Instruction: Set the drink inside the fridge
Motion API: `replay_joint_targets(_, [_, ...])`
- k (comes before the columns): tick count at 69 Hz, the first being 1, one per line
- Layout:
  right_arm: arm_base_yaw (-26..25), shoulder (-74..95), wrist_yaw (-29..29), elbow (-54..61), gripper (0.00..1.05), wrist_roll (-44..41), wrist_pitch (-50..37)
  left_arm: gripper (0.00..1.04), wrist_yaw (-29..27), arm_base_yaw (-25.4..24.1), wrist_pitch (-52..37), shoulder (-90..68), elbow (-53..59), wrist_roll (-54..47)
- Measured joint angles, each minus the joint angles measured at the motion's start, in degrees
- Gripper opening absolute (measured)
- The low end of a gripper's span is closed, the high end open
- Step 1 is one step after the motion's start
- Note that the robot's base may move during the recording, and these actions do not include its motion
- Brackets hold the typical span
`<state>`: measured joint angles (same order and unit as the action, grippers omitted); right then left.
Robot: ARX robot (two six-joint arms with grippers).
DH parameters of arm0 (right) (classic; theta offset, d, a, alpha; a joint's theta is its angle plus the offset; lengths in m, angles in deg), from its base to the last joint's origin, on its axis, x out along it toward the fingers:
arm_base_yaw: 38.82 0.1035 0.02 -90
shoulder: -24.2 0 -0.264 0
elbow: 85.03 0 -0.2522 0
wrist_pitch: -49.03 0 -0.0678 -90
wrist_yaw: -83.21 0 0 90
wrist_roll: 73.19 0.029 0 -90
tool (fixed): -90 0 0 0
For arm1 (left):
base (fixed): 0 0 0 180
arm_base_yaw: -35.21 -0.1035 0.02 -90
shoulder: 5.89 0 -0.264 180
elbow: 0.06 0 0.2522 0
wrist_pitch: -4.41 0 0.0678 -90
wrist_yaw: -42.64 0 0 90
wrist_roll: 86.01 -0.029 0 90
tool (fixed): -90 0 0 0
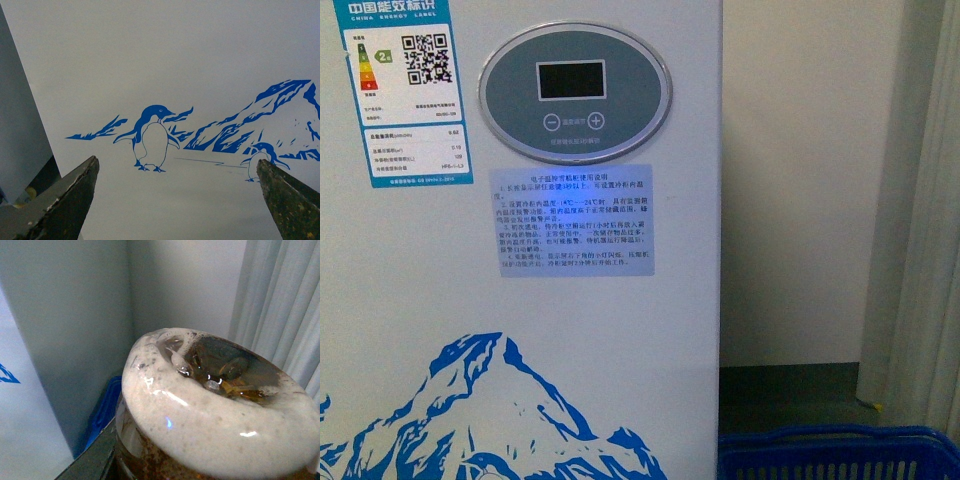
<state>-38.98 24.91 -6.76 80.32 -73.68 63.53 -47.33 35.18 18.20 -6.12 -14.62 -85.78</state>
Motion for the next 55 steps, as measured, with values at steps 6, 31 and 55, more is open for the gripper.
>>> replay_joint_targets(6, [0.00, 0.00, -0.02, 0.00, 0.46, 0.00, 0.00, 0.97, 0.00, 0.00, 0.00, 0.00, -0.02, 0.00])
replay_joint_targets(31, [0.00, 0.00, -0.02, 0.00, 0.46, 0.02, 0.00, 0.97, 0.00, 0.00, 0.00, 0.00, 0.00, 0.00])
replay_joint_targets(55, [0.00, 0.00, -0.02, 0.00, 0.46, 0.00, 0.00, 0.97, 0.00, 0.00, 0.00, 0.00, 0.00, -0.02])
